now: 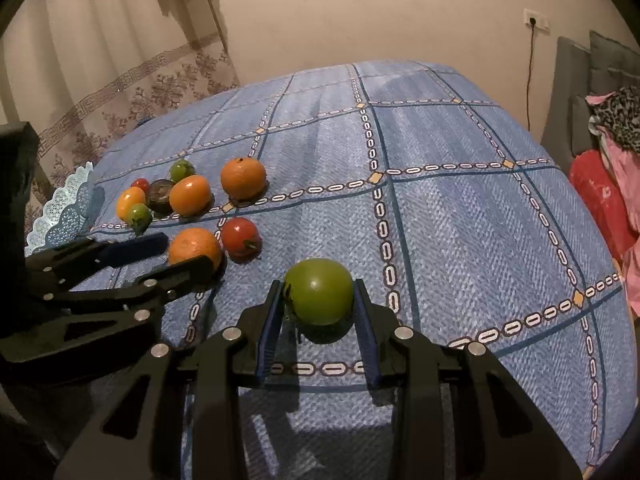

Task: Organize fruits
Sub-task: 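Grasp the large green tomato with the right tool while the left tool grasps an orange, then carry the green tomato and orange into the blue basket and open both tools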

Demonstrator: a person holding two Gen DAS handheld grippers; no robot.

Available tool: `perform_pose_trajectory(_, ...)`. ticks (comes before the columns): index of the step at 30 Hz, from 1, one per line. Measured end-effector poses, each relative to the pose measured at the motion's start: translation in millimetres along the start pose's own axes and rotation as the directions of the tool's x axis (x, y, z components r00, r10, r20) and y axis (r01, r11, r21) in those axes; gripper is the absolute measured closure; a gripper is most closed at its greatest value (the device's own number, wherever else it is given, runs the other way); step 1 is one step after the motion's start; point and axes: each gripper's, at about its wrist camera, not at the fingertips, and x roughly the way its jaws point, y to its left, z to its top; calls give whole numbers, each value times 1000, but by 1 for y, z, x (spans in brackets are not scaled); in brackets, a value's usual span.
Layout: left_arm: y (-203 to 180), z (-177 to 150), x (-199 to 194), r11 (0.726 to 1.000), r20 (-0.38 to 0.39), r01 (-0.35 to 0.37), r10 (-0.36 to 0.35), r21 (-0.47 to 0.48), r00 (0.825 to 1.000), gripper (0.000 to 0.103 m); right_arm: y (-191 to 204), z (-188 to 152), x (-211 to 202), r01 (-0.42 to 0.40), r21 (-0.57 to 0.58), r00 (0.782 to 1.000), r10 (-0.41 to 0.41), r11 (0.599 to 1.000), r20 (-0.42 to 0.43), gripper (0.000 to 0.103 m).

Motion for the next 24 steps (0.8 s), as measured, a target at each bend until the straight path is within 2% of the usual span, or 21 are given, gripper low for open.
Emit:
perform_pose_trajectory(3,-2,-1,0,999,7,36,-36,1,999,62,1,0,1,0,-3,1000,0,1000,1,68)
perform_pose_trajectory(8,-3,-2,0,999,14,40,-40,-7,999,63,2,0,2,1,0,1000,-1,1000,6,68)
perform_pose_trajectory(17,8,0,-18,997,67,-46,50,-60,996,63,2,0,-4,5,1,1000,-5,1000,28,68)
perform_pose_trajectory(24,27,-2,-41,989,116,-112,123,-100,986,63,7,0,-15,2,-2,999,-2,1000,53,68)
